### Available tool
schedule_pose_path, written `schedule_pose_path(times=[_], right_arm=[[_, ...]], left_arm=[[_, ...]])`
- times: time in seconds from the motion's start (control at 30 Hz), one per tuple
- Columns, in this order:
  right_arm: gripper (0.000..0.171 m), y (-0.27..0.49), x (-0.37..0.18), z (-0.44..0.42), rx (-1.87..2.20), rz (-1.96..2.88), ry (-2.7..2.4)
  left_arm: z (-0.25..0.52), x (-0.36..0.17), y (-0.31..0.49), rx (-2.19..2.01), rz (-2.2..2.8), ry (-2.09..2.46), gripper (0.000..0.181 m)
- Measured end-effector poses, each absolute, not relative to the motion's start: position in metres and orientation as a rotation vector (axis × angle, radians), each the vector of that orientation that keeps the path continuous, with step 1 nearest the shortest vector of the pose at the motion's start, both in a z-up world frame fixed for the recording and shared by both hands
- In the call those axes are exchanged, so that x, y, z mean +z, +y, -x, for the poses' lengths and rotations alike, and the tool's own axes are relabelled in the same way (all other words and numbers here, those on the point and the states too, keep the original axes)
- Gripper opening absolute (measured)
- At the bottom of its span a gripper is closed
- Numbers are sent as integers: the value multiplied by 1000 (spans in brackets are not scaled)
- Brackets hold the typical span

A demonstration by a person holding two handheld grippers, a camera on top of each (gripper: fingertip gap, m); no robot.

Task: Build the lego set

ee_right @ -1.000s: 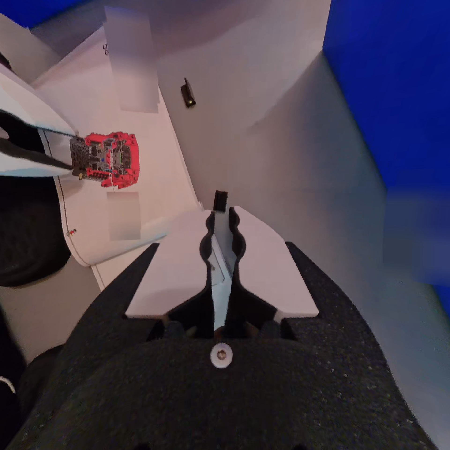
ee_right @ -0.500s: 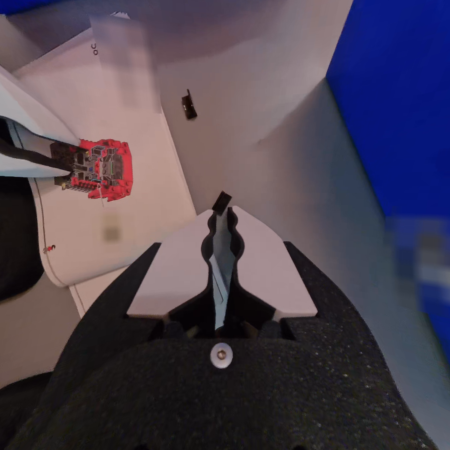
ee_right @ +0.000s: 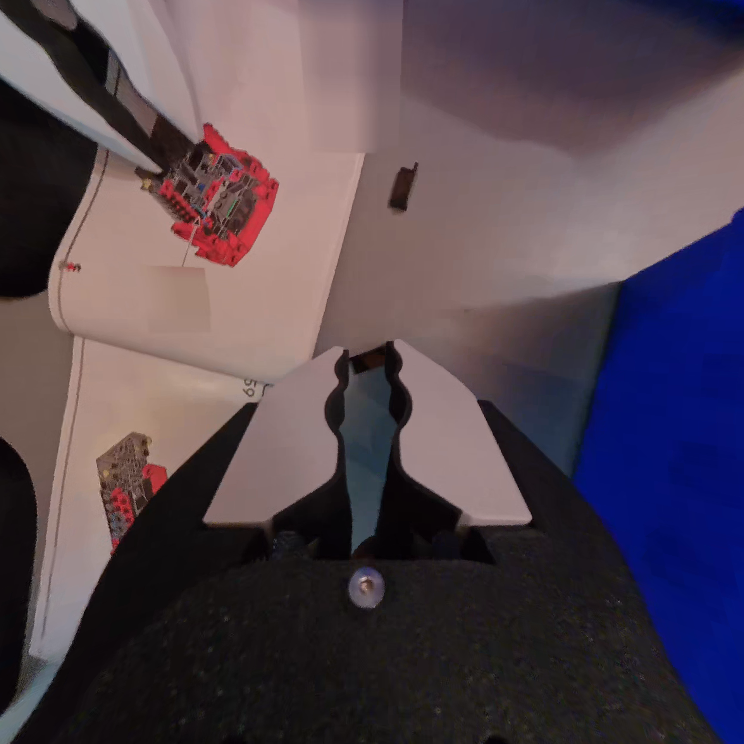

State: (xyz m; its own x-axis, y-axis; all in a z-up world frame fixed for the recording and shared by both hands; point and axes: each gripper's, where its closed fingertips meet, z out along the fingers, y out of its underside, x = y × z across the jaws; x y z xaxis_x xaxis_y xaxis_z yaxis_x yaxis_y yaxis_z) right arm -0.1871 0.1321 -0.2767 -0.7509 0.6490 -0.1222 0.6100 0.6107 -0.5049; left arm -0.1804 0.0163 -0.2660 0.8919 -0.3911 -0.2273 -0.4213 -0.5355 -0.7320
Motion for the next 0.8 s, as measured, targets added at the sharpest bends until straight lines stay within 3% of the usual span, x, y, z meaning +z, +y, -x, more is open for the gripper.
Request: schedule_pose_path(times=[0.23, 0.4, 0.6, 0.8], right_arm=[[19, 156, -277, 197, 620, 1745, -2164], [47, 156, -272, 188, 524, 1792, -2047], [42, 172, -251, 155, 605, 1777, -2007], [39, 210, -232, 69, 604, 1846, -1890]], left_arm=[[181, -266, 16, 27, 2193, 562, 18], [181, -267, 16, 44, 2199, 575, 18], [182, -267, 16, 43, 2202, 561, 18], [184, -267, 16, 72, 2209, 572, 18]])
